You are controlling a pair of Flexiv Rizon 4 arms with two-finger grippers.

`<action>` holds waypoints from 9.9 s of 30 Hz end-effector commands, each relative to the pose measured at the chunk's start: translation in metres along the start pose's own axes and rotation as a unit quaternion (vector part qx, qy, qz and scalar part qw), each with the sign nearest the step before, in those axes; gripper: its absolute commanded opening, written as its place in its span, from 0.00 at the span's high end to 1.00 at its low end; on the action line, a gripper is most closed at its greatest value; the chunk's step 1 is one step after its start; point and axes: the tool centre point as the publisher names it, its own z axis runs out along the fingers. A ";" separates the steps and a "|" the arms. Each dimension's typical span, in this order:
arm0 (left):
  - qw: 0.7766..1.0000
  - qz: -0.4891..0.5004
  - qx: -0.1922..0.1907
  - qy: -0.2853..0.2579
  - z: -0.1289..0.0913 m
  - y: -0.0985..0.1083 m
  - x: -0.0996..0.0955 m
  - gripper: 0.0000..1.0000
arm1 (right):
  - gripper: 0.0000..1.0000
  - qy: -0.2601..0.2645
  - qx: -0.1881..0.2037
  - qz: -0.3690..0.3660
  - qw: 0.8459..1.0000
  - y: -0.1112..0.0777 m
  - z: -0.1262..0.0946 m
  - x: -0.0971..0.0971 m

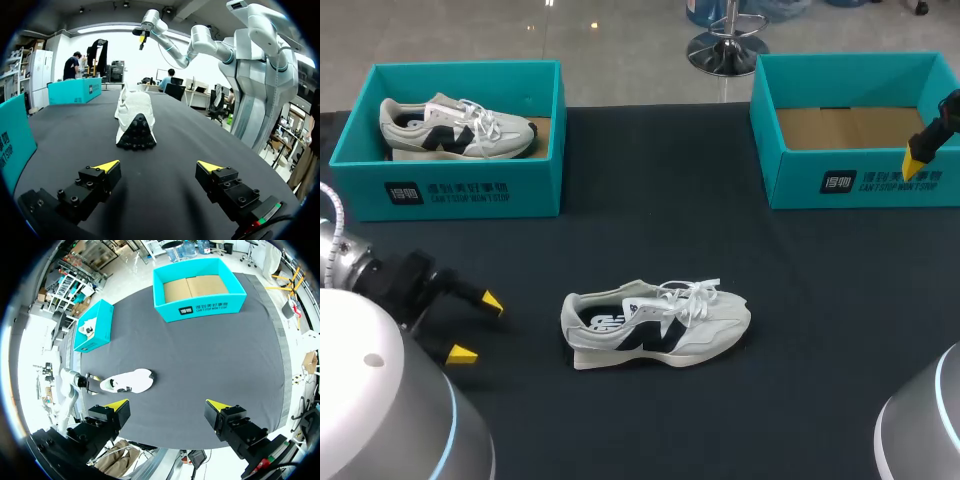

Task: Take the shoe out of the shoebox, open the shoe tongue, remove and reinsert the insole, then place the shoe into the shoebox

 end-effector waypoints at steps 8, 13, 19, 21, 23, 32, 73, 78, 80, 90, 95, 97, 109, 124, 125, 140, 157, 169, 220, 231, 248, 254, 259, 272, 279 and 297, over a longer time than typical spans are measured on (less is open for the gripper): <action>0.989 0.009 0.047 -0.141 0.023 -0.009 0.005 0.00 | 0.00 -0.001 0.003 0.000 1.000 0.003 0.000 0.001; 0.989 0.017 0.036 -0.145 0.035 -0.015 -0.005 0.00 | 0.00 -0.001 0.003 0.000 1.000 0.003 0.000 0.001; 0.991 0.021 0.033 -0.130 0.058 -0.019 -0.017 0.00 | 0.00 -0.001 0.003 0.000 1.000 0.003 0.000 0.001; 0.991 0.029 0.025 -0.127 0.067 -0.023 -0.019 0.00 | 0.00 -0.001 0.003 0.000 1.000 0.003 0.000 0.001; 0.991 0.031 0.022 -0.127 0.073 -0.025 -0.021 0.00 | 0.00 -0.001 0.003 0.000 1.000 0.003 0.000 0.001; 0.991 0.035 0.013 -0.131 0.089 -0.030 -0.033 0.00 | 0.00 -0.001 0.003 0.000 1.000 0.003 0.000 0.001; 0.989 0.018 -0.023 -0.143 0.125 -0.025 -0.051 0.89 | 0.00 -0.001 0.003 0.000 1.000 0.003 0.000 0.001; 0.989 0.030 -0.033 -0.141 0.125 -0.026 -0.055 0.77 | 0.00 -0.001 0.003 0.000 1.000 0.003 0.000 0.001; 0.989 0.034 -0.035 -0.139 0.126 -0.027 -0.057 0.74 | 0.00 -0.001 0.003 0.000 1.000 0.003 0.000 0.001; 0.990 0.041 -0.036 -0.131 0.128 -0.023 -0.056 0.05 | 0.00 -0.001 0.003 0.000 1.000 0.003 0.000 0.001; 0.990 0.038 -0.039 -0.131 0.128 -0.020 -0.057 0.02 | 0.00 -0.001 0.003 0.000 1.000 0.003 0.000 0.001; 0.990 0.035 -0.039 -0.132 0.128 -0.020 -0.058 0.00 | 0.00 -0.001 0.003 0.000 1.000 0.003 0.000 0.001; 0.990 0.021 -0.038 -0.134 0.132 -0.021 -0.064 0.96 | 0.00 -0.001 0.003 0.000 1.000 0.003 0.000 0.001; 0.991 0.019 -0.035 -0.132 0.130 -0.018 -0.062 1.00 | 0.00 -0.001 0.003 0.000 1.000 0.003 0.000 0.001; 0.990 0.018 -0.035 -0.132 0.130 -0.018 -0.062 1.00 | 0.00 -0.001 0.003 0.000 1.000 0.003 0.000 0.001; 0.991 0.011 -0.037 -0.126 0.131 -0.018 -0.062 1.00 | 0.00 -0.001 0.003 0.000 1.000 0.003 0.000 0.001; 0.991 0.011 -0.037 -0.126 0.131 -0.018 -0.062 1.00 | 0.00 -0.001 0.003 0.000 1.000 0.003 0.000 0.001; 0.991 0.011 -0.037 -0.126 0.131 -0.018 -0.062 1.00 | 0.00 -0.090 0.032 0.011 0.995 0.002 0.025 0.095; 0.991 0.011 -0.037 -0.126 0.131 -0.018 -0.062 1.00 | 0.00 -0.272 0.055 -0.052 0.959 -0.055 0.203 0.208; 0.991 0.011 -0.037 -0.126 0.131 -0.018 -0.062 1.00 | 0.00 -0.285 0.032 -0.111 0.952 -0.065 0.255 0.241; 0.991 0.011 -0.037 -0.126 0.131 -0.018 -0.062 1.00 | 0.00 -0.301 0.006 -0.098 0.949 -0.057 0.297 0.261; 0.991 0.011 -0.037 -0.126 0.131 -0.018 -0.062 1.00 | 0.00 -0.319 -0.004 -0.094 0.943 -0.051 0.306 0.258; 0.991 0.011 -0.037 -0.126 0.131 -0.018 -0.062 1.00 | 0.00 -0.326 0.000 -0.084 0.942 -0.044 0.317 0.249; 0.991 0.011 -0.037 -0.126 0.131 -0.018 -0.062 1.00 | 0.00 -0.335 -0.005 -0.059 0.941 -0.046 0.337 0.235; 0.991 0.011 -0.037 -0.126 0.131 -0.018 -0.062 1.00 | 0.00 -0.338 -0.006 -0.052 0.940 -0.053 0.344 0.233; 0.991 0.011 -0.037 -0.126 0.131 -0.018 -0.062 1.00 | 0.00 -0.350 -0.017 -0.039 0.936 -0.052 0.356 0.222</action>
